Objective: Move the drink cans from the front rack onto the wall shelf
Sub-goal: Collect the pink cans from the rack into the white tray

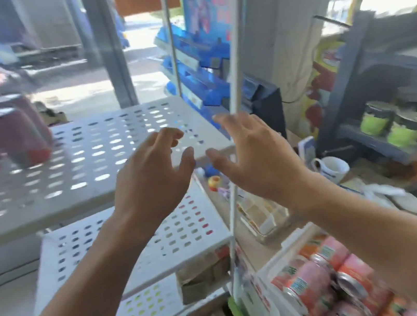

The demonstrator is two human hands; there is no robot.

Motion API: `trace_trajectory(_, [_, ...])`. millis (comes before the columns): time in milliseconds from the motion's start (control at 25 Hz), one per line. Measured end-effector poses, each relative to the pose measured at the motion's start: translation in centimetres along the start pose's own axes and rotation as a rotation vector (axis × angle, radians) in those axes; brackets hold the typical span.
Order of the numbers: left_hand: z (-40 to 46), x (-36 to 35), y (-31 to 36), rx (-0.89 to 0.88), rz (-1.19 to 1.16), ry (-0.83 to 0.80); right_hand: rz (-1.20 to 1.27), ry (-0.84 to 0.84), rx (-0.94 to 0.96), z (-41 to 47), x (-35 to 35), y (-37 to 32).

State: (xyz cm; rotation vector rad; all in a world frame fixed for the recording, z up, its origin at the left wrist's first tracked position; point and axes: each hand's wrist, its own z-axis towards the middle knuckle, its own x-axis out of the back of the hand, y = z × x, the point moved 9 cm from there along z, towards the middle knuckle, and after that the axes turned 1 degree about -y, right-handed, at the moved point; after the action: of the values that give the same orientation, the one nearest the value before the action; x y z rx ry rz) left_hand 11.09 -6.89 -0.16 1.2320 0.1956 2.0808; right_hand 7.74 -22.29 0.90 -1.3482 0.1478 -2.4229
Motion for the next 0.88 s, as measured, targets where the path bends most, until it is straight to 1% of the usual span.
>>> trace_trajectory(120, [0.1,4.5,-3.6,0.054,0.056,0.092,0.027,0.002,0.125,3.8,-1.4,-4.8])
trace_trajectory(360, [-0.6,10.5,-9.9,0.205,0.189,0.186,0.099,-0.03,0.332,9.9,-5.5,-13.2])
trace_trajectory(520, [-1.5,13.1,-12.9,0.306,0.274,0.222,0.137,-0.077,0.417,13.5,-8.8,-17.2])
trace_trajectory(680, [-2.3,14.1,-14.5,0.371,0.31,0.264,0.159,-0.183,0.461,17.1,-13.4,-20.2])
trace_trajectory(800, [-2.3,14.2,-15.7,0.421,0.307,0.267,0.194,-0.278,0.441,19.4,-16.6,-22.3])
trace_trajectory(880, [-2.4,14.4,-16.5,0.45,0.298,0.272,0.239,-0.304,0.415,20.7,-18.3,-23.6])
